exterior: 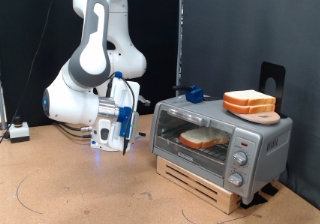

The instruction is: Make a piece of toast with the oven

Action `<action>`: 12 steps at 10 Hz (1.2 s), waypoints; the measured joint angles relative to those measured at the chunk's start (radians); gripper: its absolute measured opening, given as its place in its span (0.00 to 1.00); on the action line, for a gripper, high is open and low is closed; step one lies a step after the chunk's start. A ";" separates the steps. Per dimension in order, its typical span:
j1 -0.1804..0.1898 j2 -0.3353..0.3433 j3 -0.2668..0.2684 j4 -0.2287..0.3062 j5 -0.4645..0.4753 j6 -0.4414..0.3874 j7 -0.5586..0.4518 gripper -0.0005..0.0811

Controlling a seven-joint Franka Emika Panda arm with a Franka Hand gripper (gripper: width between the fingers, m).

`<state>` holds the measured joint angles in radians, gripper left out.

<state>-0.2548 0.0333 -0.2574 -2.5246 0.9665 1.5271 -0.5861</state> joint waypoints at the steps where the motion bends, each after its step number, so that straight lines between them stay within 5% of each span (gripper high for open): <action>1: 0.002 0.037 0.011 0.038 0.021 -0.030 0.037 1.00; 4: 0.005 0.102 0.032 0.096 0.062 -0.031 0.067 1.00; 6: -0.002 0.119 0.033 0.117 0.105 -0.113 0.073 1.00; 10: 0.003 0.254 0.074 0.283 0.138 -0.187 0.177 1.00; 12: 0.035 0.276 0.085 0.310 0.182 -0.033 0.192 1.00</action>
<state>-0.2199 0.3089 -0.1725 -2.2148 1.1487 1.4936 -0.3942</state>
